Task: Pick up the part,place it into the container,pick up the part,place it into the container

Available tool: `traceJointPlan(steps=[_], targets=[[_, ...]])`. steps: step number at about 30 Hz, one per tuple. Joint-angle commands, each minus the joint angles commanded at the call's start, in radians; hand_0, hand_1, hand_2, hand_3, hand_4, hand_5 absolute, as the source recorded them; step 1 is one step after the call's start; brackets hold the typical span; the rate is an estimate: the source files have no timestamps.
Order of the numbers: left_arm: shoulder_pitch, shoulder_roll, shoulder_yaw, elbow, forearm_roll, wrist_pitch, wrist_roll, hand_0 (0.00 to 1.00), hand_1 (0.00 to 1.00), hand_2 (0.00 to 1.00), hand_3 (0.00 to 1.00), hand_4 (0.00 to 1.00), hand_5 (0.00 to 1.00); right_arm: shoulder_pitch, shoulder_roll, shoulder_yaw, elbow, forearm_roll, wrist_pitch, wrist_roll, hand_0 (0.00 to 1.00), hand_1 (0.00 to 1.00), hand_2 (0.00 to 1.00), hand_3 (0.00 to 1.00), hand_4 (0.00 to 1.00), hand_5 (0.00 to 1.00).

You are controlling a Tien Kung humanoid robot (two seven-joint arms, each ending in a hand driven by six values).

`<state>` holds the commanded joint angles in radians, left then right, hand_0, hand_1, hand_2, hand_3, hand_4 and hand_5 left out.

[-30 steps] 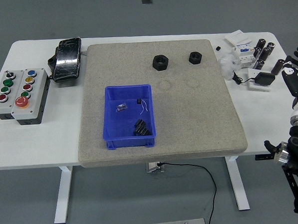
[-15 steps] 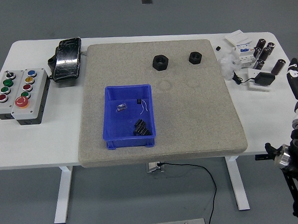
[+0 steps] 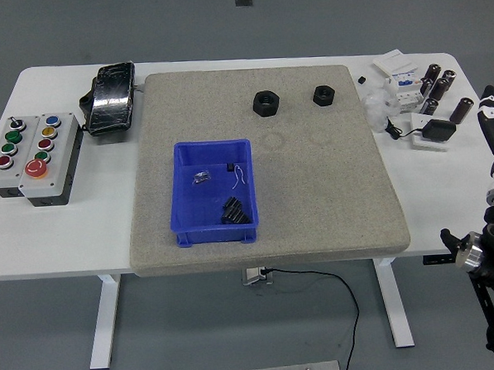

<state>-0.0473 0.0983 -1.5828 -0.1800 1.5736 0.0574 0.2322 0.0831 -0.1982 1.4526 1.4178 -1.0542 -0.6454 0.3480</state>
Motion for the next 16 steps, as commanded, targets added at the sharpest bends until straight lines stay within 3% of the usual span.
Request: traceJointPlan(steps=[8,16], targets=[[0.004,-0.013,-0.004,0.000,-0.009,0.004,0.003,0.630,0.553,0.531,0.608,0.666,0.370,-0.007,0.006,-0.006,0.000,0.026,0.000,0.016,0.646,0.695,0.725,0.694,0.659,0.267],[0.006,-0.010,-0.006,0.000,-0.011,0.009,0.003,0.629,0.553,0.531,0.608,0.666,0.370,-0.006,0.010,-0.009,0.000,0.024,0.000,0.014,0.644,0.692,0.725,0.693,0.661,0.269]])
